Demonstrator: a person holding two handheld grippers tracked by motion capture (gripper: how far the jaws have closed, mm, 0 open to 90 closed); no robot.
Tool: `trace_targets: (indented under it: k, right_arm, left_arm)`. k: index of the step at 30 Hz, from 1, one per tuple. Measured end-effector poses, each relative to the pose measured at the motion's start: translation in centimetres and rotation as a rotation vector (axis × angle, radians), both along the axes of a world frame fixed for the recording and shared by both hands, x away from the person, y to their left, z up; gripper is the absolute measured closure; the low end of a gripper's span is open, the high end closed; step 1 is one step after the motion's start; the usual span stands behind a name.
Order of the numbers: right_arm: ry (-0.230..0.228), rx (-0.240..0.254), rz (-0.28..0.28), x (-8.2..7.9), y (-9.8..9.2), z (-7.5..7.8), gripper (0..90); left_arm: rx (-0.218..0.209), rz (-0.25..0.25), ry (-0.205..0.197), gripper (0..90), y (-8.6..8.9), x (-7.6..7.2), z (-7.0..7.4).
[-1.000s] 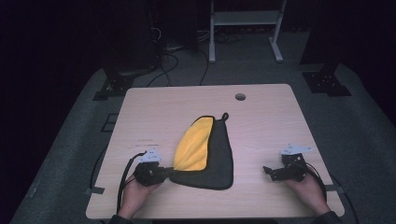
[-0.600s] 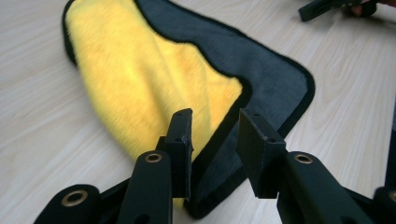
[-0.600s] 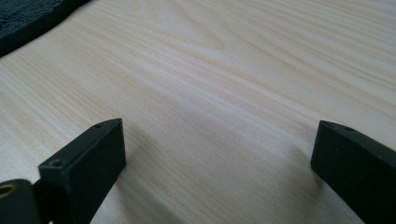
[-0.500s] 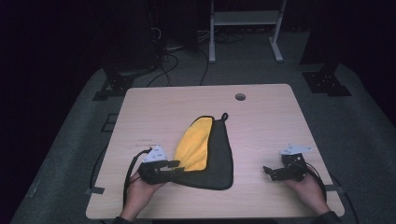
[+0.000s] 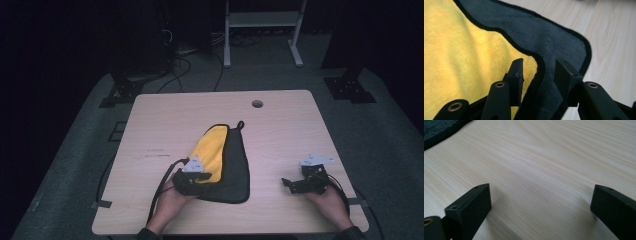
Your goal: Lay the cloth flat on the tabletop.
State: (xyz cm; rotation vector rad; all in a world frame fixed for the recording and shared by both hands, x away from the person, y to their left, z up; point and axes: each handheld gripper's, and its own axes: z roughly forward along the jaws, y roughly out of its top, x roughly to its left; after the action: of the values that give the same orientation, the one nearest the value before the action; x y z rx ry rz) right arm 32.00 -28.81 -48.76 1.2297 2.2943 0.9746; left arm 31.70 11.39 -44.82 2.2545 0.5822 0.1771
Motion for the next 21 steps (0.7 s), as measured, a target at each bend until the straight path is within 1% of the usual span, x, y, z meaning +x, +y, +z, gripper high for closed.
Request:
trace_targets:
  k: [2,4,6,8,9,12,15,16,18,19,20,21]
  right_arm:
    - [0.000,0.001,-0.001,0.0,0.0,0.0,2.3]
    - [0.000,0.001,-0.001,0.0,0.0,0.0,2.3]
    - [0.000,0.001,-0.001,0.0,0.0,0.0,2.3]
    - [0.000,0.001,-0.001,0.0,0.0,0.0,2.3]
    - [0.000,0.001,-0.001,0.0,0.0,0.0,2.3]
    - [0.000,0.001,-0.001,0.0,0.0,0.0,2.3]
    - [0.000,0.001,-0.001,0.0,0.0,0.0,2.3]
    - [0.000,0.001,-0.001,0.0,0.0,0.0,2.3]
    - [0.000,0.001,-0.001,0.0,0.0,0.0,2.3]
    - [0.000,0.001,-0.001,0.0,0.0,0.0,2.3]
    - [0.000,0.001,-0.001,0.0,0.0,0.0,2.3]
    - [0.000,0.001,-0.001,0.0,0.0,0.0,2.3]
  left_arm:
    - [0.017,-0.004,0.003,57.8,-0.4,0.2,-0.4]
    - [0.043,-0.008,0.007,57.7,-0.8,0.4,-0.8]
    - [0.067,-0.012,0.003,57.9,-1.1,0.5,-1.1]
    - [0.080,-0.007,0.004,62.8,-1.2,0.6,-1.4]
    - [0.087,-0.007,0.005,67.1,-1.2,0.7,-1.5]
    - [0.066,-0.009,0.022,76.7,-1.1,0.9,-1.4]
    - [0.061,-0.017,0.026,83.4,-1.1,0.8,-1.2]
    - [0.055,-0.017,0.026,83.9,-1.1,0.8,-1.2]
    - [0.029,-0.020,0.025,84.4,-0.9,0.7,-0.8]
    - [0.014,-0.024,0.024,84.7,-0.8,0.7,-0.6]
    - [-0.010,-0.020,0.026,84.8,-0.7,0.6,-0.3]
    - [-0.022,-0.020,0.022,85.1,-0.7,0.6,-0.1]
